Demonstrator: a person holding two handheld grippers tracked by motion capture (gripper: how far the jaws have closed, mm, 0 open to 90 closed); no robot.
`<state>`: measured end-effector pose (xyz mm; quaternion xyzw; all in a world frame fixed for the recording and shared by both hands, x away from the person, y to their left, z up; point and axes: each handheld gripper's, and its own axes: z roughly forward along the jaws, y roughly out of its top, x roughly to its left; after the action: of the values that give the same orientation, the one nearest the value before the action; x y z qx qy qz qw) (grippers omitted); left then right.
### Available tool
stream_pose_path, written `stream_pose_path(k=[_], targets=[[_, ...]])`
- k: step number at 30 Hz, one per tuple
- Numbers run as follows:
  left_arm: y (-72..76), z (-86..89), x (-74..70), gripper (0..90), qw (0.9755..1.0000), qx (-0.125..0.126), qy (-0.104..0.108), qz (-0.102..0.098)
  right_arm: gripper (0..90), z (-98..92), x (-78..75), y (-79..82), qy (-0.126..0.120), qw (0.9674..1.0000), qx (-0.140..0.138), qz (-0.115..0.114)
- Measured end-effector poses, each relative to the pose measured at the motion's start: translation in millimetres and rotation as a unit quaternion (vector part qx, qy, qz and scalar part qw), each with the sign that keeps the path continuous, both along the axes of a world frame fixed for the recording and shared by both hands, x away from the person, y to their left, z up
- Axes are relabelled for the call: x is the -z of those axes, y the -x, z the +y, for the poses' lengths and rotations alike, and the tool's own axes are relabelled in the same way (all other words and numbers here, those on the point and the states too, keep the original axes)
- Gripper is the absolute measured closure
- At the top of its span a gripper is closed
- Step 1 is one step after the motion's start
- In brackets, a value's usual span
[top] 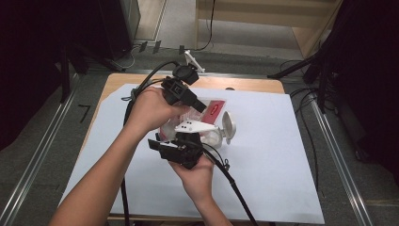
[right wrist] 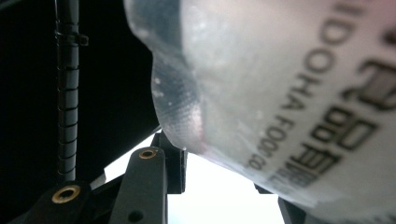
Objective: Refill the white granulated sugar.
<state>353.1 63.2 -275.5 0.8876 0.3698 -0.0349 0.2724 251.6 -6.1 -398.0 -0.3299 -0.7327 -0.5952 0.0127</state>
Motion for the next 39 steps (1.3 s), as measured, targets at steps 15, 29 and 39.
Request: stream_pose_path(k=[15, 29, 39], targets=[[4.9, 3.4, 0.5, 86.3, 0.9999, 0.006, 0.002, -0.009, 64.2, 3.2, 4.2, 3.5, 0.007, 0.9997, 0.004, -0.022], [14.9, 24.8, 6.6, 85.5, 0.9994, 0.006, 0.032, -0.01, 63.0, 11.4, 13.6, 8.8, 0.032, 0.9989, -0.009, -0.033], [24.2, 41.8, 16.5, 83.5, 0.9993, 0.014, 0.035, -0.003, 59.1, 20.2, 27.8, 16.3, 0.061, 0.9967, -0.025, -0.049]])
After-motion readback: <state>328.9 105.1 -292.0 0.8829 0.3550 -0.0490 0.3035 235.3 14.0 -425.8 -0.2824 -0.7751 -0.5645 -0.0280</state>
